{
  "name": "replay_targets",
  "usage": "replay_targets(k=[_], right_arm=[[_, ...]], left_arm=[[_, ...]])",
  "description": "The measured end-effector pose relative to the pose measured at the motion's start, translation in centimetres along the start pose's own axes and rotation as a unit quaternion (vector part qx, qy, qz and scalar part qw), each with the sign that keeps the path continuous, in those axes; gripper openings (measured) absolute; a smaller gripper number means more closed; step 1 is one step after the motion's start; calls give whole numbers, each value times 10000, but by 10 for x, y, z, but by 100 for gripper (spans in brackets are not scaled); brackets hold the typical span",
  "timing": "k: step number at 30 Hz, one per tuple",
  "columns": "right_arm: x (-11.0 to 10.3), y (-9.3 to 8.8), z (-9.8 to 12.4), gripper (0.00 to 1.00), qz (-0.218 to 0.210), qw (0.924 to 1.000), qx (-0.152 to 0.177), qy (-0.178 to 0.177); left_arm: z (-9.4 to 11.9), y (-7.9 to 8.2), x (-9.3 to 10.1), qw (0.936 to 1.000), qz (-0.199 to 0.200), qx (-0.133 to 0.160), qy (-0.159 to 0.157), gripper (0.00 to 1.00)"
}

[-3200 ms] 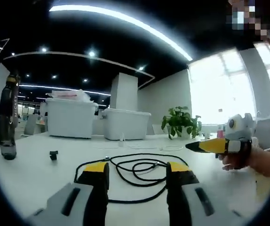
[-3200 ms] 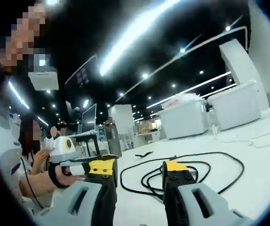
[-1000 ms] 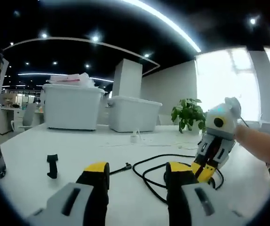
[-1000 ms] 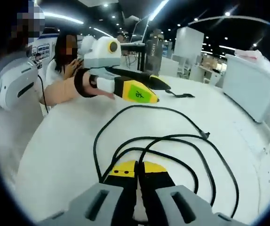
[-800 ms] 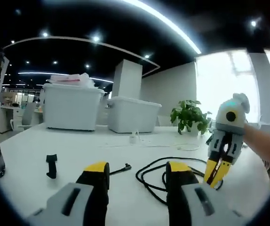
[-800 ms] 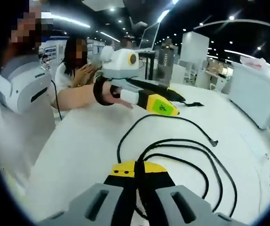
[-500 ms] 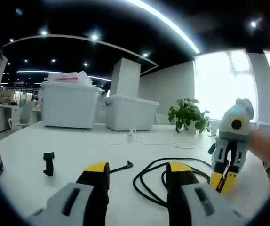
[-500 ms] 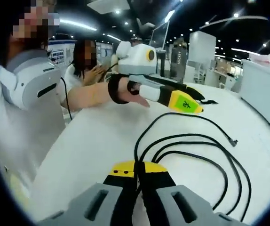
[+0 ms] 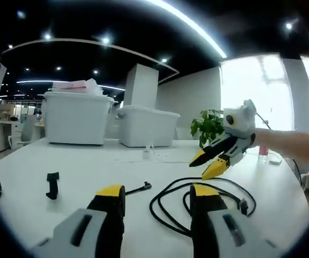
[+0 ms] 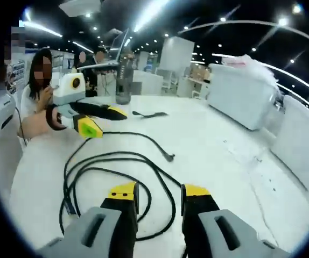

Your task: Coil the Type-C to USB data cable on the desktop and secure it with Velcro straps.

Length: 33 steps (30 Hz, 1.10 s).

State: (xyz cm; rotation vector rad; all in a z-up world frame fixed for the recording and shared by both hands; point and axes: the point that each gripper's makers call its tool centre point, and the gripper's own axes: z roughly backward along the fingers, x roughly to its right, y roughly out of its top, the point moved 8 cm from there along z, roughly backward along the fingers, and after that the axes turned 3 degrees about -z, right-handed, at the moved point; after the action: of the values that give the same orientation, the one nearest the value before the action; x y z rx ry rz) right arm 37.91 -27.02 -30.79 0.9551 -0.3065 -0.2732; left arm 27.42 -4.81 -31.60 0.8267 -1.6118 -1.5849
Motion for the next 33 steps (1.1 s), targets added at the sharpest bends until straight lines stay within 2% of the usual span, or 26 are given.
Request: replay_targets(k=[2, 3, 5, 11, 15, 17, 22, 23, 26, 30, 33], right_arm=[[3, -13, -8, 43, -69, 9999, -140, -20], [4, -16, -12, 52, -85, 9998, -162, -22], [2, -20, -16, 57, -305, 9994, -167, 47], [7, -22, -23, 57, -398, 9990, -189, 76], [8, -24, -24, 57, -697, 9972, -230, 157], [8, -23, -24, 56, -605, 9978, -200, 180], [10, -22, -24, 46, -675, 9973, -282, 83], [8, -22, -24, 41, -647, 9975, -283, 98], [-1, -19, -23, 28, -523, 9979, -288, 249], [-11, -16, -24, 12, -372, 9981, -329, 352], [-18, -13, -26, 8, -226, 9984, -327, 394]], left_arm=[[0, 1, 0, 10000, 28, 27, -8, 49], [0, 1, 0, 10000, 17, 18, -21, 49], [-1, 0, 3, 10000, -29, -30, -55, 49], [3, 0, 1, 10000, -67, -65, -22, 49], [4, -2, 1, 9999, -81, -112, -4, 49], [2, -5, 3, 9997, -140, -191, -38, 48], [-2, -4, 7, 9995, -160, -200, -200, 48], [-2, -3, 9, 9995, -18, -148, -284, 48], [-2, -4, 10, 9993, 67, -134, -342, 48], [-3, -4, 11, 9992, -20, -177, -354, 48], [-4, -5, 12, 9990, -140, -225, -348, 48]])
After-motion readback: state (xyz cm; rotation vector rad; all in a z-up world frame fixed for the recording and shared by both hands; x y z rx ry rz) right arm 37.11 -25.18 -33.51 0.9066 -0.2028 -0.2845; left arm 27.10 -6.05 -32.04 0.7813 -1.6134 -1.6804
